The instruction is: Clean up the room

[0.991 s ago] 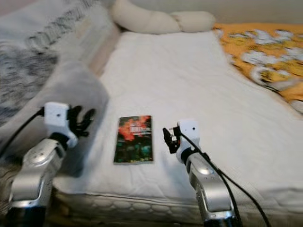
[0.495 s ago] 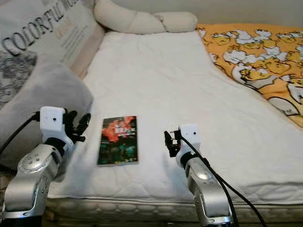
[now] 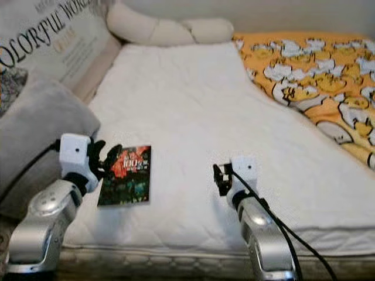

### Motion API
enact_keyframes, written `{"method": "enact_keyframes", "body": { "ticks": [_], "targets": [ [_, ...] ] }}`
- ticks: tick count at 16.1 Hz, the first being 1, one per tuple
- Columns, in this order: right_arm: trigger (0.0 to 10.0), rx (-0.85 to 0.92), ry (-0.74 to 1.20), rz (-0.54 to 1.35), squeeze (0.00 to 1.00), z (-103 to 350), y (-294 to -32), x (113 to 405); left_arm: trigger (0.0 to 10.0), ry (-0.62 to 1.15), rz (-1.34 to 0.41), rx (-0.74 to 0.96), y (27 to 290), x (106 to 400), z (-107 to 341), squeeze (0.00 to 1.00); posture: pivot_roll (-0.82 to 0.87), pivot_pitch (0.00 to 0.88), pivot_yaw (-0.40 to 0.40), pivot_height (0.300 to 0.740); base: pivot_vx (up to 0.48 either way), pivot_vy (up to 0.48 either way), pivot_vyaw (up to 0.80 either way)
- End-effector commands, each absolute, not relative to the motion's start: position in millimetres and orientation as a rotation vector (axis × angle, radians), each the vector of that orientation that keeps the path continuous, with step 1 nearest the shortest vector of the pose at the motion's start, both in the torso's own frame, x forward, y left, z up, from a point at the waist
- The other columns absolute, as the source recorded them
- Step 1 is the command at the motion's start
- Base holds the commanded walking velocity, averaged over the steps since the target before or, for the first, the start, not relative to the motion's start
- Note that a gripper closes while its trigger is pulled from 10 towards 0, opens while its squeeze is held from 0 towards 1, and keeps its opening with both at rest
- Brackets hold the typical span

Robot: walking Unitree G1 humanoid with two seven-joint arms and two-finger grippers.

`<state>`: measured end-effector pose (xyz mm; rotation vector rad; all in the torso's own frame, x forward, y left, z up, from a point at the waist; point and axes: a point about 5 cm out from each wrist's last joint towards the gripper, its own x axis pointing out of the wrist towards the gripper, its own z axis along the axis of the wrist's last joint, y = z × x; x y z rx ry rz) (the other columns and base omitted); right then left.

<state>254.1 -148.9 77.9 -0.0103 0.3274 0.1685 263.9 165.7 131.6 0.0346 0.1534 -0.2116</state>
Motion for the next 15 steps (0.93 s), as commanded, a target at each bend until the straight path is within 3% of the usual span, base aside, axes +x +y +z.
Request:
{"method": "enact_keyframes", "body": {
  "ticks": [1,15],
  "targets": [
    [10.0,-0.004,0.315,0.195,0.00,81.9,-142.5,255.8,10.0,0.171,-0.191,0.037,171.0,260.8,129.1,0.00,-0.01,0.000,0.024,0.740,0.000,-0.270,0.00],
    [10.0,-0.041,0.340,0.179,0.00,77.2,-148.6,253.9,10.0,0.194,-0.204,0.042,171.0,259.6,124.0,0.00,-0.01,0.000,0.026,0.740,0.000,-0.269,0.00]
  ]
}}
